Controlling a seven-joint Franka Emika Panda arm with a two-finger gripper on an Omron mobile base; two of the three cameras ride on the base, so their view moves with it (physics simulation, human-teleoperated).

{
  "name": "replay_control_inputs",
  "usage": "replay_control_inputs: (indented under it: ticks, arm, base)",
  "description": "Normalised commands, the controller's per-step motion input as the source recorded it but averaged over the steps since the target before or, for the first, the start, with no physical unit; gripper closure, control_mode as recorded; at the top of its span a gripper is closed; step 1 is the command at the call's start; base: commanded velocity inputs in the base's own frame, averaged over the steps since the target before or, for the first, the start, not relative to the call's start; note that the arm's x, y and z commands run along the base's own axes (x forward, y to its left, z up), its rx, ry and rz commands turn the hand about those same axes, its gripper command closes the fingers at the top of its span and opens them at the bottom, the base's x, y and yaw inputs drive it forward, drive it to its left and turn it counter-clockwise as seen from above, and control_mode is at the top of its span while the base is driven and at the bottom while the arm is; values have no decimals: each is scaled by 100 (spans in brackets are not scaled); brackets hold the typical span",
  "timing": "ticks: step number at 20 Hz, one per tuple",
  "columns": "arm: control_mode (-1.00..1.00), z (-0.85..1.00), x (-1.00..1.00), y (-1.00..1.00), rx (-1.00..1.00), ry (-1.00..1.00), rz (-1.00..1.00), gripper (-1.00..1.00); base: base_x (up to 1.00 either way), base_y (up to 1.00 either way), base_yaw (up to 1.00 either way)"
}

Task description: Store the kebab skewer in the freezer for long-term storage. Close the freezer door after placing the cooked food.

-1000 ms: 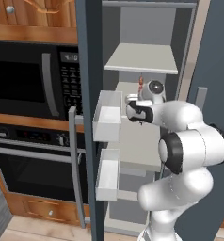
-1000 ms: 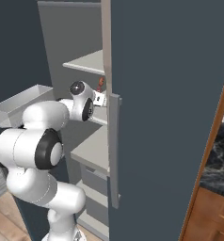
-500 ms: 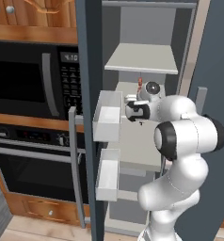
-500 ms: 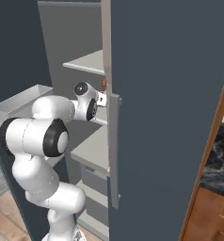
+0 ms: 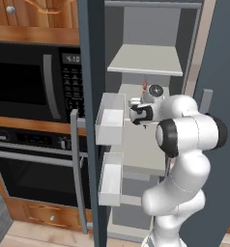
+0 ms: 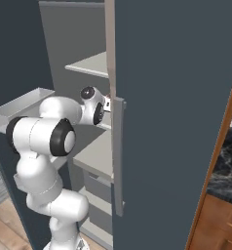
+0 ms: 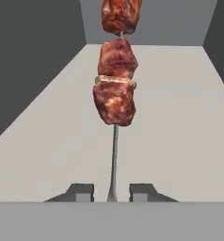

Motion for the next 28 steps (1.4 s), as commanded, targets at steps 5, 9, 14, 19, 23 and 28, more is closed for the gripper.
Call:
replay_control_inputs:
  ticks: [5,9,14,19,23,28]
  arm:
    - [-100,-22,18,0,0,0,-10,100]
    - [-100,-17,19,0,0,1,-4,100]
    - [-100,-21,24,0,0,0,0,-100]
    - [-100,-14,22,-1,0,0,0,-100]
    - [-100,0,4,0,0,0,-3,-100]
    - [-100,8,-35,0,1,-1,-1,-100]
  base:
    - [0,0,0]
    - [0,0,0]
    - [0,0,0]
    - [0,0,0]
    - [0,0,0]
    - [0,0,0]
